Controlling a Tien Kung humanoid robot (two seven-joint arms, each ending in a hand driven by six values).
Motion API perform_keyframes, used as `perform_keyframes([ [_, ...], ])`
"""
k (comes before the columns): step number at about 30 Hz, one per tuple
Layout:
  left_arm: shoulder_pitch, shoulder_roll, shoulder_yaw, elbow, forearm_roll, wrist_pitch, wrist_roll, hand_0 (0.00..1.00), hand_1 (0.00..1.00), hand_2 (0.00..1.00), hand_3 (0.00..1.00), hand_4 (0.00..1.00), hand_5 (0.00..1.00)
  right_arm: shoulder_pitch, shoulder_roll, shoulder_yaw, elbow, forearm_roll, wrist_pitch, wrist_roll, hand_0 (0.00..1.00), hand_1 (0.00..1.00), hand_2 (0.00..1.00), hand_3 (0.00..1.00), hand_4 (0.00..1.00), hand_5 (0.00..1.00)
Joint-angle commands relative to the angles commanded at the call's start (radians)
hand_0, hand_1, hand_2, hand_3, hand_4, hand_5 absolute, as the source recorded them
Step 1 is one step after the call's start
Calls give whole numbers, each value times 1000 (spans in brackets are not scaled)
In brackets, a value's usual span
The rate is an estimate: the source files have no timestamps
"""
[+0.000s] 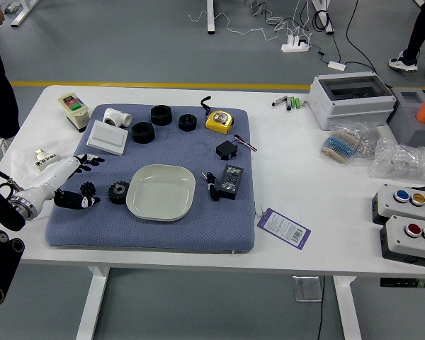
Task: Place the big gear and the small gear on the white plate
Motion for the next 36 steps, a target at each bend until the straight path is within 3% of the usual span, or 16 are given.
perform_keyframes([
  [2,-2,0,0,3,0,0,4,653,693,756,780,866,2,0,0,0,0,0,0,0,659,674,739,566,789,675],
  [3,-4,1,0,6,0,0,9,567,642,711,672,834,2,1,0,0,0,-1,0,0,659,674,739,567,789,675],
  [8,-9,2,-1,20,0,2,27,567,642,711,672,834,2,2,-1,3,0,-3,0,-1,659,674,739,567,789,675],
  [9,-9,2,-3,21,0,0,31,492,554,622,614,786,2,3,-1,3,0,-3,0,-1,659,674,739,567,789,676],
  [14,-9,3,-6,24,0,-8,43,492,554,622,614,786,2,4,-2,4,0,-3,0,-2,659,674,739,567,789,676],
  [15,-10,2,-5,26,0,-12,47,444,496,547,579,749,2,4,-2,3,0,-4,0,-2,659,674,739,567,789,675],
  [20,-9,2,-7,29,0,-10,53,444,496,547,579,749,2,6,-1,5,0,-3,0,-2,659,674,739,567,789,675],
  [21,-9,2,-6,29,0,-8,53,385,439,502,562,708,2,6,-1,5,0,-3,0,-2,659,675,739,567,789,676],
  [36,-9,-2,-9,25,0,0,54,337,396,460,547,644,2,7,-2,5,0,-4,0,-2,658,675,739,566,789,675],
])
